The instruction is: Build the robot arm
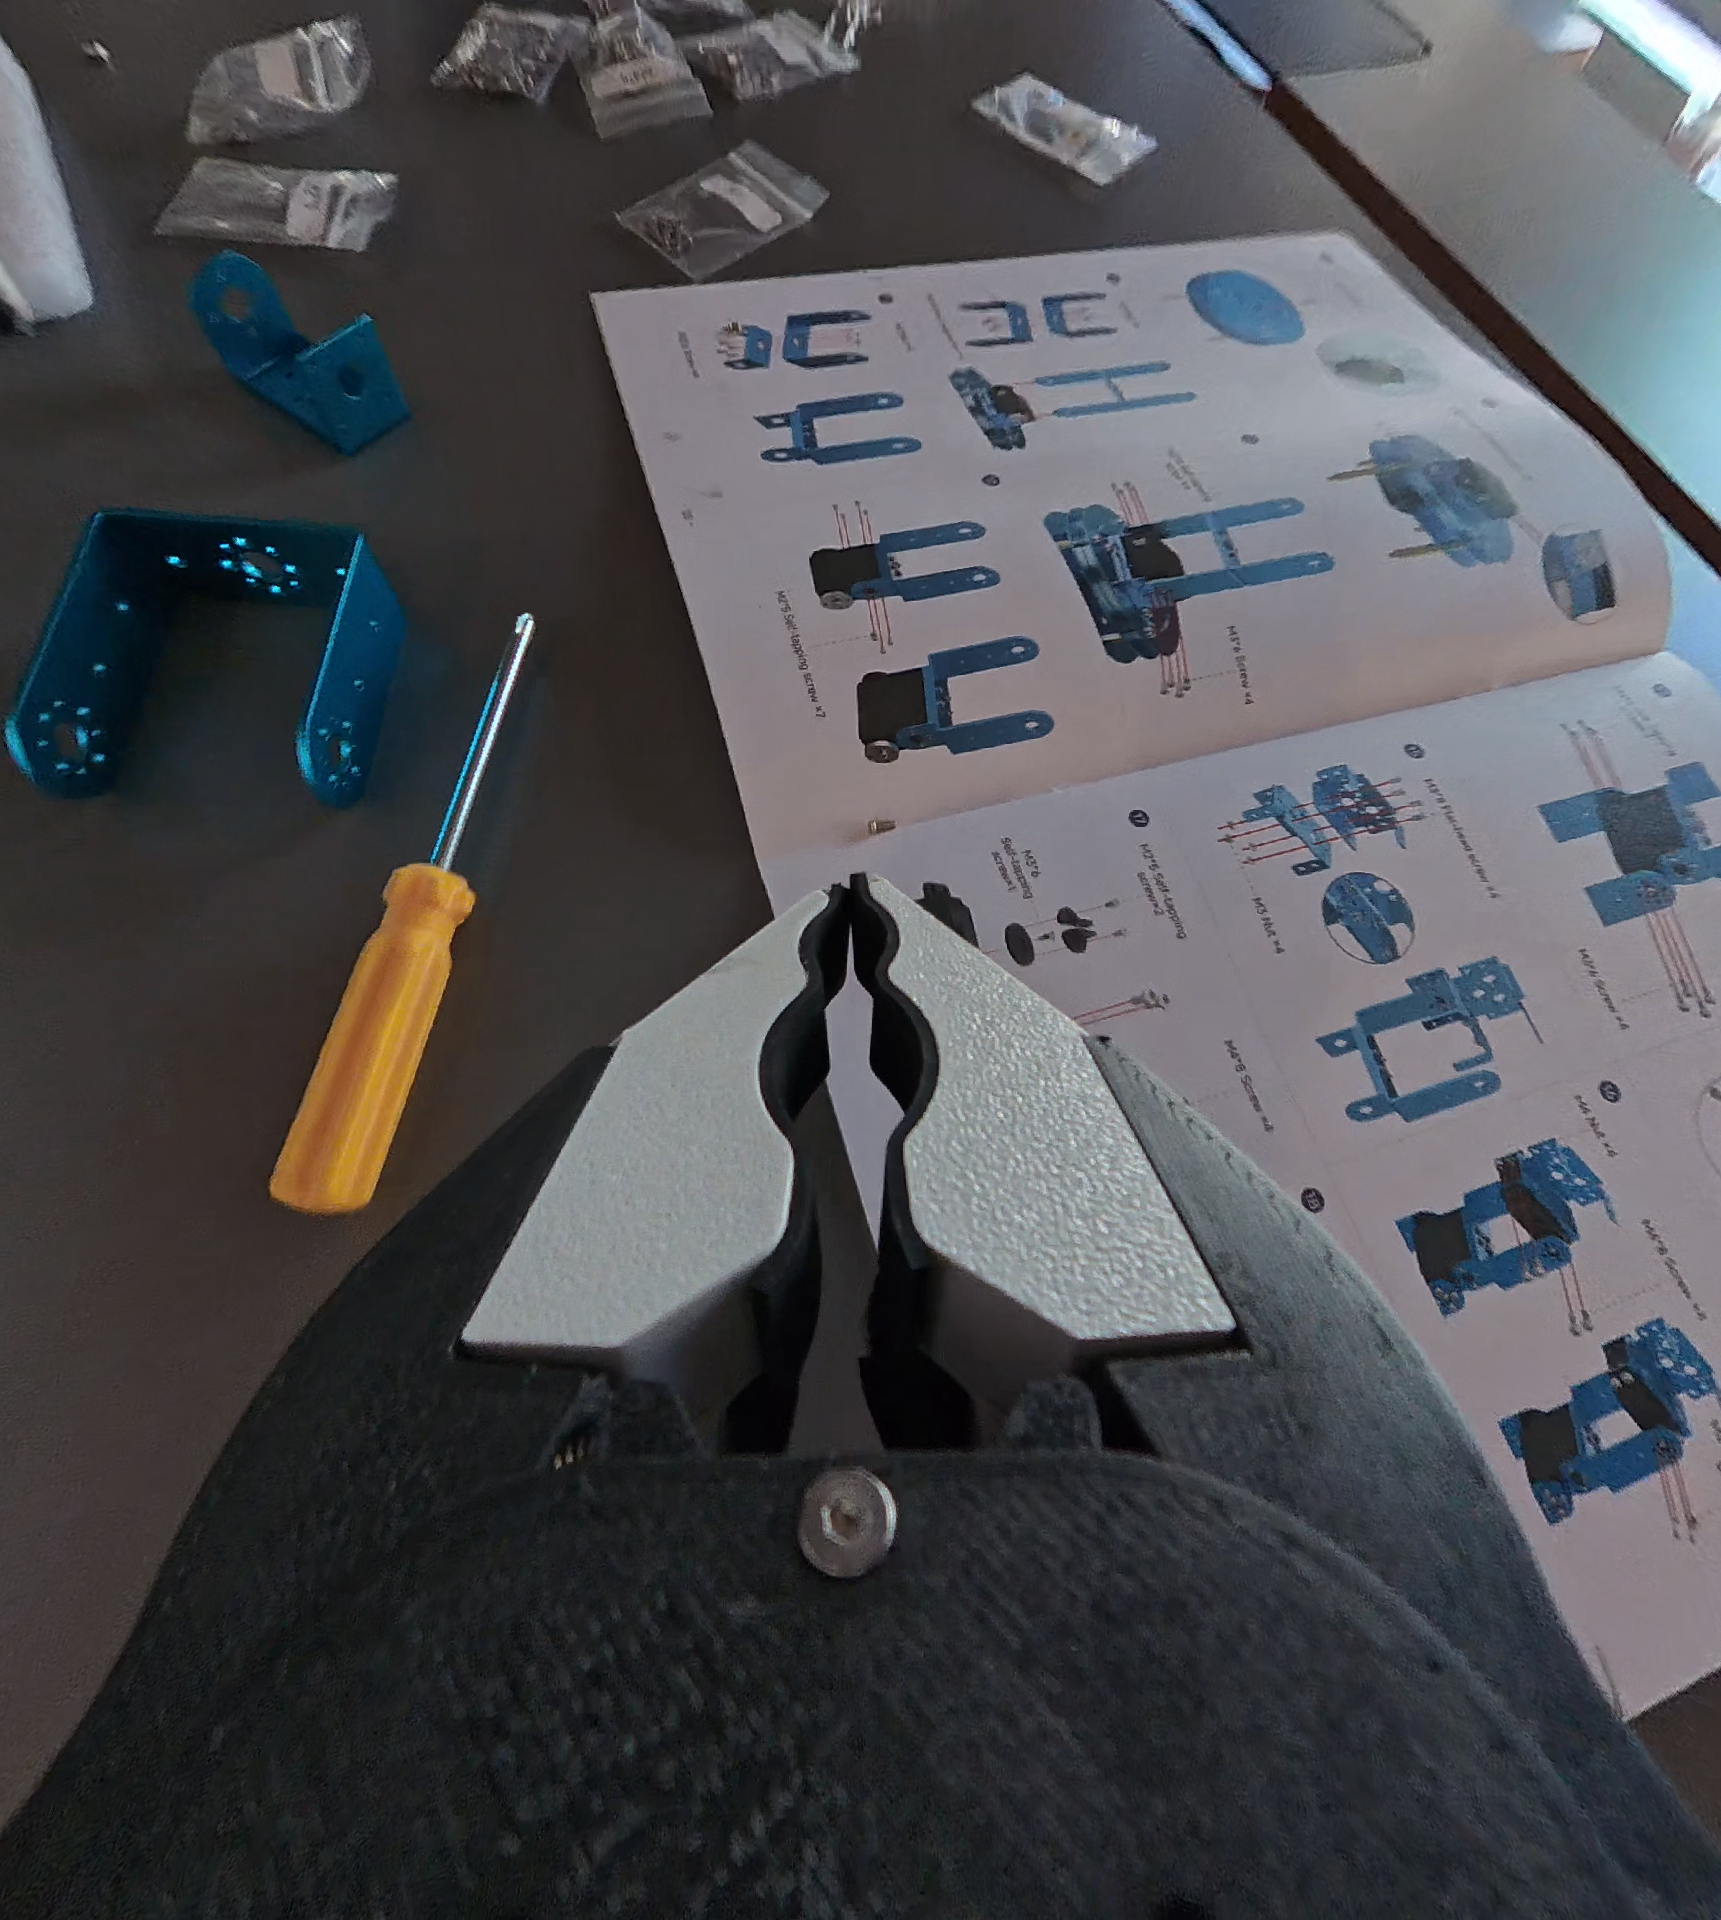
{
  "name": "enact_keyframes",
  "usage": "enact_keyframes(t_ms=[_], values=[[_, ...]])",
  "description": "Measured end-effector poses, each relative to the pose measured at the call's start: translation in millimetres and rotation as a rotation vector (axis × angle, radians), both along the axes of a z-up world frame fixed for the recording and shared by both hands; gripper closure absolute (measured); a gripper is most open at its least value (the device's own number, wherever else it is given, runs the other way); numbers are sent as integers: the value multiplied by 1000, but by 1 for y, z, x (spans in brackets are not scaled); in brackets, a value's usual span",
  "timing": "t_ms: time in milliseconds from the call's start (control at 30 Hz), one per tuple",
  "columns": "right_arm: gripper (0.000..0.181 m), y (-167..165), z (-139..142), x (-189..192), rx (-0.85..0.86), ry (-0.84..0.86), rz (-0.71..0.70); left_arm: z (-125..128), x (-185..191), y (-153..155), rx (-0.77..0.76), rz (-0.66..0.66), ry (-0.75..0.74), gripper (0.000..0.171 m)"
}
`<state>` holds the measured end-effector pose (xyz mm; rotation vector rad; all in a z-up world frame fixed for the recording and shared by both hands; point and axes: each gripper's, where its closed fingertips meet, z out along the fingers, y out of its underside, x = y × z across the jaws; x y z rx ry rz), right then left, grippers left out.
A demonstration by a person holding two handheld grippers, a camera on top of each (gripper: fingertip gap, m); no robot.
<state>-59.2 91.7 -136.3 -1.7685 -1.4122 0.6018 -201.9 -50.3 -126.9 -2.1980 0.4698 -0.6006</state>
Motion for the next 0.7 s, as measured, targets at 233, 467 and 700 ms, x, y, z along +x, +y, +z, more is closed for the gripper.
enact_keyframes(t_ms=[233, 467, 700], values=[[181, 3, 5, 12, 75, 120, 19, 4, 25, 18, -22, 138, -11, 150], [181, -2, 31, 3, 171, 229, -7, -13, 26, 23, -82, 186, 121, 153], [181, 6, 36, 5, 273, 250, -24, -31, 24, 19, -158, 103, 182, 169]])
